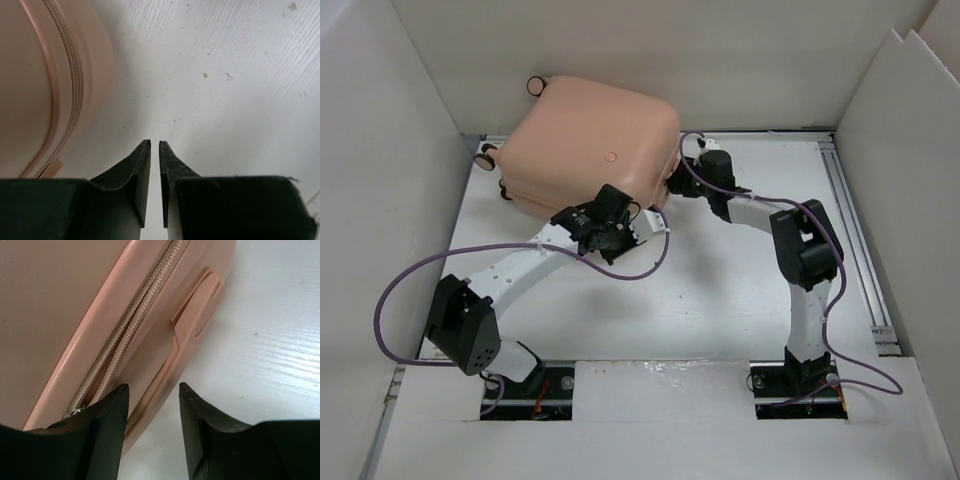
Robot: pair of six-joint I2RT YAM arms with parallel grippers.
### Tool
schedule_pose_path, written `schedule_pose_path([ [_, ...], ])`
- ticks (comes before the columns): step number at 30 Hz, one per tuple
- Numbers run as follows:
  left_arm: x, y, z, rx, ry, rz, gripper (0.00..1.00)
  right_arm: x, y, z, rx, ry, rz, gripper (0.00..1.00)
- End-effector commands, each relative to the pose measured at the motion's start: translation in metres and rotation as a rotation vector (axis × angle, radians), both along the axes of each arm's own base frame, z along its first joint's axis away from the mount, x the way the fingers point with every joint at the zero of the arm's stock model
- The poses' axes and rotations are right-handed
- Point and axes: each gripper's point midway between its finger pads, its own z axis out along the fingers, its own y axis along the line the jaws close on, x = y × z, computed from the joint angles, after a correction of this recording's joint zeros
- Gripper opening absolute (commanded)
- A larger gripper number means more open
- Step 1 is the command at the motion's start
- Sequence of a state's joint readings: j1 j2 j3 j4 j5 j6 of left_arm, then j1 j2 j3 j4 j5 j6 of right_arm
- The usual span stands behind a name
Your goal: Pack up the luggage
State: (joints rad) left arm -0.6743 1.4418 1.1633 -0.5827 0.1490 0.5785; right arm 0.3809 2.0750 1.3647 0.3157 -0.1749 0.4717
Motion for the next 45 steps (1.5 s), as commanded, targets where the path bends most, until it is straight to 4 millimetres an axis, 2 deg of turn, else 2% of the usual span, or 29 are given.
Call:
schedule_pose_path([
  [1, -0.003, 0.001, 0.011, -0.022, -0.033, -0.008, 0.1, 0.013, 0.009, 0.018, 0.043, -0.046, -0.013, 0.5],
  [5, -0.003, 0.001, 0.011, -0.022, -0.033, -0.008, 0.1, 0.022, 0.008, -0.013, 0.014, 0.05, -0.052, 0.53],
  [7, -0.003, 0.001, 0.011, -0.022, -0.033, -0.008, 0.1, 0.024, 0.009, -0.02, 0.03, 0.087, -0.075, 0.53],
  [8, -0.002, 0.002, 0.014, -0.022, -0.045, -0.003, 0.1, 0.024, 0.009, -0.027, 0.034, 0.104, -0.081, 0.5],
  [9, -0.006, 0.001, 0.011, -0.016, -0.038, -0.012, 0.11, 0.024, 0.009, -0.027, 0.041, 0.108, -0.085, 0.44],
  [10, -0.006, 0.001, 0.011, -0.016, -0.038, -0.012, 0.11, 0.022, 0.011, -0.032, 0.056, 0.128, -0.085, 0.28],
  [12, -0.01, 0.0, 0.01, -0.016, -0.038, -0.021, 0.11, 0.018, 0.018, -0.032, 0.06, 0.132, -0.063, 0.13],
  [13, -0.01, 0.0, 0.01, -0.016, -0.038, -0.021, 0.11, 0.017, 0.021, -0.025, 0.072, 0.126, -0.045, 0.07],
  [14, -0.014, 0.0, 0.006, -0.009, -0.03, -0.03, 0.13, 0.009, 0.027, -0.026, 0.078, 0.14, -0.03, 0.0],
  [15, -0.015, -0.001, 0.009, -0.01, -0.041, -0.034, 0.13, 0.003, 0.024, -0.023, 0.08, 0.137, -0.029, 0.0],
  [16, -0.016, 0.0, 0.006, -0.004, -0.034, -0.035, 0.14, -0.007, 0.037, -0.016, 0.102, 0.126, -0.001, 0.0],
  [18, -0.017, 0.0, 0.006, -0.013, -0.037, -0.027, 0.14, -0.033, 0.04, -0.012, 0.098, 0.132, 0.022, 0.0],
  [20, -0.018, 0.003, 0.006, -0.007, -0.042, -0.022, 0.15, -0.05, 0.045, -0.004, 0.067, 0.098, 0.056, 0.0],
  [21, -0.019, 0.004, 0.003, -0.001, -0.035, -0.022, 0.15, -0.064, 0.055, -0.001, 0.047, 0.084, 0.086, 0.0],
  [22, -0.019, 0.006, 0.012, -0.009, -0.067, -0.026, 0.15, -0.081, 0.052, 0.002, 0.017, 0.07, 0.102, 0.0],
  [23, -0.024, 0.011, 0.004, 0.006, -0.058, -0.036, 0.15, -0.089, 0.052, 0.002, -0.004, 0.06, 0.108, 0.0],
  [24, -0.023, 0.017, 0.005, 0.003, -0.063, -0.02, 0.15, -0.104, 0.06, 0.001, -0.019, 0.055, 0.143, 0.0],
  [26, -0.025, 0.03, 0.012, -0.014, -0.08, -0.008, 0.15, -0.125, 0.059, -0.006, -0.059, 0.053, 0.182, 0.0],
  [28, -0.032, 0.038, 0.009, -0.001, -0.085, -0.028, 0.15, -0.144, 0.065, -0.017, -0.077, 0.073, 0.226, 0.0],
  [29, -0.04, 0.038, 0.015, -0.024, -0.094, -0.054, 0.15, -0.153, 0.065, -0.022, -0.101, 0.07, 0.249, 0.0],
  [31, -0.049, 0.042, 0.011, -0.023, -0.09, -0.084, 0.17, -0.168, 0.078, -0.022, -0.123, 0.05, 0.312, 0.0],
  [33, -0.056, 0.046, 0.014, -0.041, -0.115, -0.099, 0.17, -0.178, 0.077, -0.027, -0.153, 0.037, 0.353, 0.0],
  [34, -0.062, 0.052, 0.005, -0.027, -0.104, -0.107, 0.18, -0.184, 0.083, -0.021, -0.151, 0.019, 0.384, 0.0],
  [37, -0.077, 0.053, 0.003, -0.075, -0.112, -0.131, 0.19, -0.198, 0.074, -0.018, -0.199, -0.035, 0.427, 0.26],
  [39, -0.083, 0.049, 0.012, -0.137, -0.133, -0.141, 0.19, -0.209, 0.06, -0.005, -0.222, -0.112, 0.448, 0.46],
  [42, -0.087, 0.047, 0.014, -0.177, -0.138, -0.132, 0.19, -0.221, 0.045, 0.013, -0.277, -0.221, 0.437, 0.55],
  [43, -0.084, 0.044, 0.017, -0.192, -0.148, -0.125, 0.19, -0.228, 0.037, 0.027, -0.301, -0.292, 0.43, 0.55],
  [44, -0.086, 0.045, 0.013, -0.191, -0.134, -0.116, 0.19, -0.224, 0.028, 0.034, -0.325, -0.328, 0.398, 0.57],
  [45, -0.083, 0.043, 0.015, -0.198, -0.145, -0.117, 0.19, -0.226, 0.029, 0.043, -0.325, -0.374, 0.393, 0.57],
])
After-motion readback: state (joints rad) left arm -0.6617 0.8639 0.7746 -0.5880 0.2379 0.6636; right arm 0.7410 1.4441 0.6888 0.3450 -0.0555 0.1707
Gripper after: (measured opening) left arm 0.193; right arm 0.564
